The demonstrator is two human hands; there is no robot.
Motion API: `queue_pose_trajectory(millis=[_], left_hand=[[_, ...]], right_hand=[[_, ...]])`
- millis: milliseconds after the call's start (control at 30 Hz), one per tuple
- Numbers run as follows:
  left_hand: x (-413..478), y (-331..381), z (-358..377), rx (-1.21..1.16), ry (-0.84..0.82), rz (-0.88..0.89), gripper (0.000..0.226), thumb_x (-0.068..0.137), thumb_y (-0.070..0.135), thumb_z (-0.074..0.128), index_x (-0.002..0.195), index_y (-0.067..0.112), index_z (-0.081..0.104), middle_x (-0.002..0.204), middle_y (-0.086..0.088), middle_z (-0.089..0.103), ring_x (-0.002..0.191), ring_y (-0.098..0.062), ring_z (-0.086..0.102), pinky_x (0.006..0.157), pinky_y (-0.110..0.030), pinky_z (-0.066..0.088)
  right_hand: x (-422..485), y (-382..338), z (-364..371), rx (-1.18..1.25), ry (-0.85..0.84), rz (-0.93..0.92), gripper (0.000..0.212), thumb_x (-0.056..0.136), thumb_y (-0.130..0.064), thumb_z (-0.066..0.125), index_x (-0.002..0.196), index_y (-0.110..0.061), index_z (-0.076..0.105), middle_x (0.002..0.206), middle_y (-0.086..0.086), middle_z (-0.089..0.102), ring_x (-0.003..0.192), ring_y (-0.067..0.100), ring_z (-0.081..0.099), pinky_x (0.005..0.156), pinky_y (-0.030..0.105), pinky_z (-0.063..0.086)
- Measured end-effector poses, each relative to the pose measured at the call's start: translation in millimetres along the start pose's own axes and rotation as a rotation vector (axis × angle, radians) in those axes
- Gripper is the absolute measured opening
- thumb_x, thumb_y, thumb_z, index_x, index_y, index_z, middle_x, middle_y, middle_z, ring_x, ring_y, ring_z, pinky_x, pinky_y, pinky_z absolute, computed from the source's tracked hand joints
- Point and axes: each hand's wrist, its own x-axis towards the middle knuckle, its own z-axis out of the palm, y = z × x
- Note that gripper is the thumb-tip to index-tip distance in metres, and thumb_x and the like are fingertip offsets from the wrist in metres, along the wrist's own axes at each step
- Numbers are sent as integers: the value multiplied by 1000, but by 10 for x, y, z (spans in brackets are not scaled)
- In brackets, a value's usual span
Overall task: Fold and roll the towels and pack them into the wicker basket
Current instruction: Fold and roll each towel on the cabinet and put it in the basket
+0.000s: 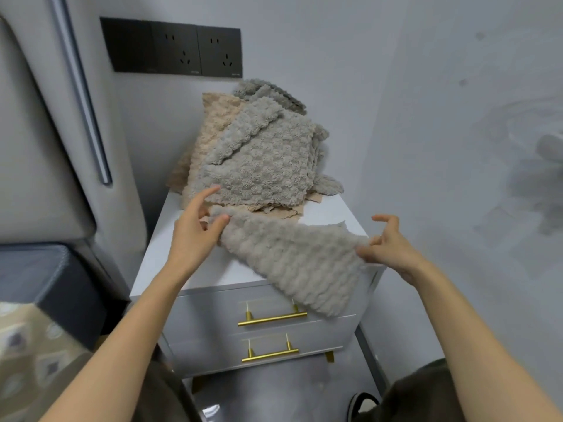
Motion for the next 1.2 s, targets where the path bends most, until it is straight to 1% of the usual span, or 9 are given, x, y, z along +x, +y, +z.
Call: queue_pose_trajectory(millis=[167,300,400,500,667,833,1033,1100,1200], left_hand=[[46,101,-113,-51,65,-7,31,89,25,66,119,31,59,85,6,55,77,-5,56,69,-14,47],[51,15,-74,-132,25,-191,9,90,28,64,97,28,69,84,4,63,83,-10,55,68,-16,44],[49,-29,-87,-180,-90,-326,10,86,27,68,96,30,70,93,3,64,87,-12,56,67,-26,46],[53,-27,-149,-179,-193,-381,32,76,17,79,105,28,71,103,4,60,98,-16,56,85,-31,49],[36,12,-192,-116,-84,-272,24,79,12,76,93,30,70,90,-6,62,71,-17,60,63,-19,52],[56,-22,-219,22,20,-202,8,78,21,77,81,28,73,76,-1,72,65,-16,67,70,-24,53],[102,40,-132,-67,-18,-244,20,92,27,60,89,7,62,73,2,58,63,-8,49,58,-16,40],[103,103,-110,-162,-34,-264,21,95,30,54,89,9,55,65,7,54,57,-6,47,56,-22,37],[86,237,-79,-262,-43,-225,19,98,30,48,83,19,50,60,4,52,48,-4,46,41,-18,34]], right_hand=[[-65,-180,-48,474,180,-149,50,93,-4,58,126,-20,23,88,6,70,67,6,64,64,21,53],[-61,-163,-31,582,45,-52,77,85,2,66,139,-28,19,97,12,67,84,12,66,72,27,55],[-68,-114,-18,362,-75,-53,101,75,12,72,142,-41,19,107,13,60,94,15,69,75,24,55],[-74,-72,-1,182,51,-143,78,81,7,69,140,-26,32,96,12,68,85,14,69,75,20,56],[-7,-31,-58,60,193,-236,29,91,-1,58,118,-11,60,89,6,66,80,15,65,88,30,54],[42,-54,-24,54,178,-290,26,99,-3,44,115,-12,64,97,-2,64,88,6,64,86,17,53],[79,-6,32,-193,180,-308,30,99,-4,40,95,-5,70,94,9,70,89,22,66,91,38,53],[96,-37,19,-132,211,-308,30,99,-10,38,94,-2,66,92,12,67,88,27,63,91,43,52],[83,-144,12,193,274,-252,23,99,-13,38,97,-14,61,92,1,64,82,14,59,79,31,51]])
